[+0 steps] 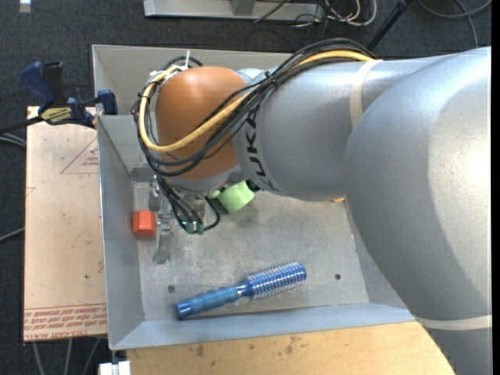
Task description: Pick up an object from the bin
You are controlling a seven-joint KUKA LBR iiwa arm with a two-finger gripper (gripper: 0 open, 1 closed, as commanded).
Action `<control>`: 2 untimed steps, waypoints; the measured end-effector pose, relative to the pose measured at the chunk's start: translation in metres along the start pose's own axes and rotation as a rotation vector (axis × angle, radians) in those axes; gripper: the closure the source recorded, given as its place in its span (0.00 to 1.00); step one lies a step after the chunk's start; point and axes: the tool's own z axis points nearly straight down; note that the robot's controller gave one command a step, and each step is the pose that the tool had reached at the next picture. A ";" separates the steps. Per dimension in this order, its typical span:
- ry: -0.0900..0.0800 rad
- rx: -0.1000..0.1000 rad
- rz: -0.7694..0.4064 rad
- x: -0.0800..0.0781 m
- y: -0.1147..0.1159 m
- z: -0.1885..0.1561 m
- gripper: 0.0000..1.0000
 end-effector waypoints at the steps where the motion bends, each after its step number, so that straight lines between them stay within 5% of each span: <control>1: -0.009 0.000 -0.064 -0.033 -0.016 0.092 0.00; 2: -0.008 -0.001 -0.064 -0.032 -0.014 0.089 1.00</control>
Offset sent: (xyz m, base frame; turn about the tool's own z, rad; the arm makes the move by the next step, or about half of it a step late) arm 0.0316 -0.0143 -0.0891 -0.0661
